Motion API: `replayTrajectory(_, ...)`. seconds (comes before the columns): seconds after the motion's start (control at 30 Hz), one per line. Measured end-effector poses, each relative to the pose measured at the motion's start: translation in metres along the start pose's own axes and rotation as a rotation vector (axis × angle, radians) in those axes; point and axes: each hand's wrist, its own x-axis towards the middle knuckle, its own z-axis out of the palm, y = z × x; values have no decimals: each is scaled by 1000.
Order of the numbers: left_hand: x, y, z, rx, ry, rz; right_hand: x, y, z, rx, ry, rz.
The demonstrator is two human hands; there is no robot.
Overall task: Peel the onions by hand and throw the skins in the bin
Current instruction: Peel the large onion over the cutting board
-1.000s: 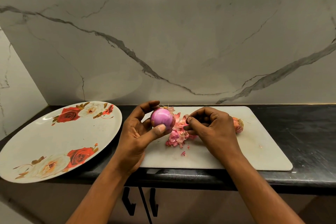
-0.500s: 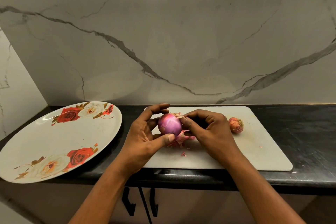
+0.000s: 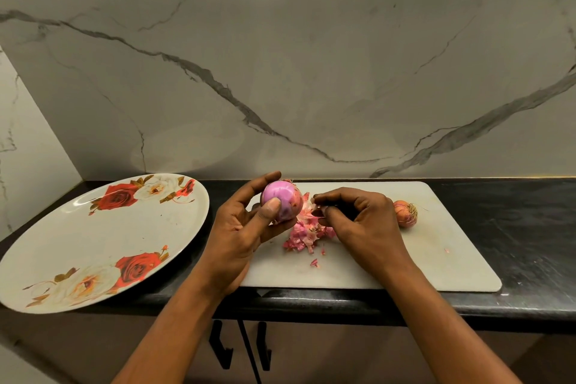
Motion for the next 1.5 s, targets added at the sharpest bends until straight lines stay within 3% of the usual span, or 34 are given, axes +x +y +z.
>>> replayTrajectory(0.2, 4, -2, -1, -10, 64, -43, 0, -1, 4, 16, -52, 1)
replayTrajectory(0.57, 2, -4, -2, 157, -58, -34, 0, -6, 0, 158, -203, 13)
replayTrajectory(1.5, 0, -5, -5, 144, -85, -10, 0, -6, -3, 213, -191, 72)
